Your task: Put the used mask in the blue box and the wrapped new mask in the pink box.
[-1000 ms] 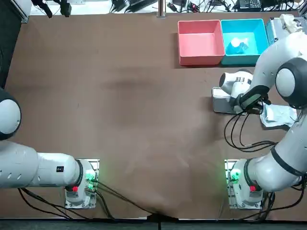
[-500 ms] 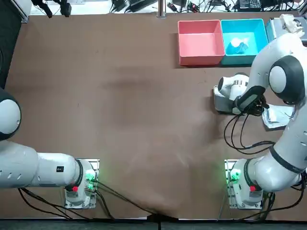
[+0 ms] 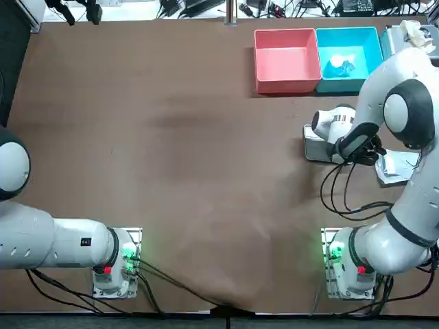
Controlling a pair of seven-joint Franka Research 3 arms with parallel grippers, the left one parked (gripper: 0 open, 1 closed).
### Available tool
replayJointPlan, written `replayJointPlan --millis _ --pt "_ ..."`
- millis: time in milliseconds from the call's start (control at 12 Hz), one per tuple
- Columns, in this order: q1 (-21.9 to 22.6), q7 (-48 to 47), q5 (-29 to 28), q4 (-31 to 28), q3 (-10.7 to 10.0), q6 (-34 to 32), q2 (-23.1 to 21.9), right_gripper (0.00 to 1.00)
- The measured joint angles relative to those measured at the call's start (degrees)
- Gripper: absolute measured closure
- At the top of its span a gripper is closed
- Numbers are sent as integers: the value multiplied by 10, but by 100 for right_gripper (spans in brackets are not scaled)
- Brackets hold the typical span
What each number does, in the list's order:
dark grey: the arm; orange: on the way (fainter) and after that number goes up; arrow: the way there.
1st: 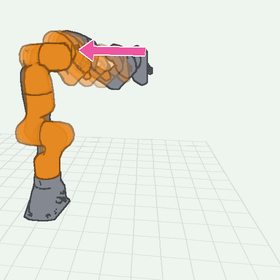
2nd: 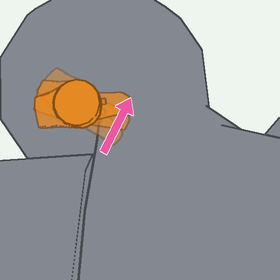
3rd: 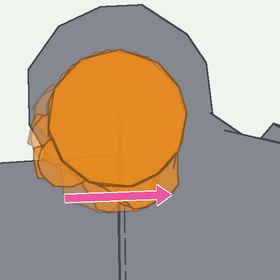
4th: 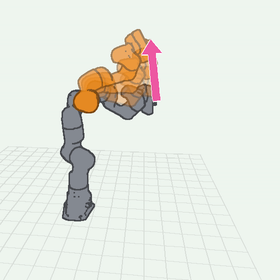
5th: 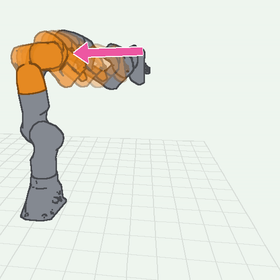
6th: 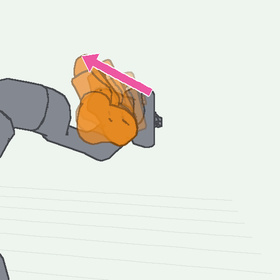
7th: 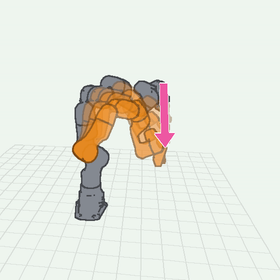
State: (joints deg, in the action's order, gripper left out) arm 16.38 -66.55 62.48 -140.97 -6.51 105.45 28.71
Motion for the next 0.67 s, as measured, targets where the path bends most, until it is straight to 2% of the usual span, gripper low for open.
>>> replayJointPlan --millis 667 --pt "0 0 1 1 0 -2 0 67"
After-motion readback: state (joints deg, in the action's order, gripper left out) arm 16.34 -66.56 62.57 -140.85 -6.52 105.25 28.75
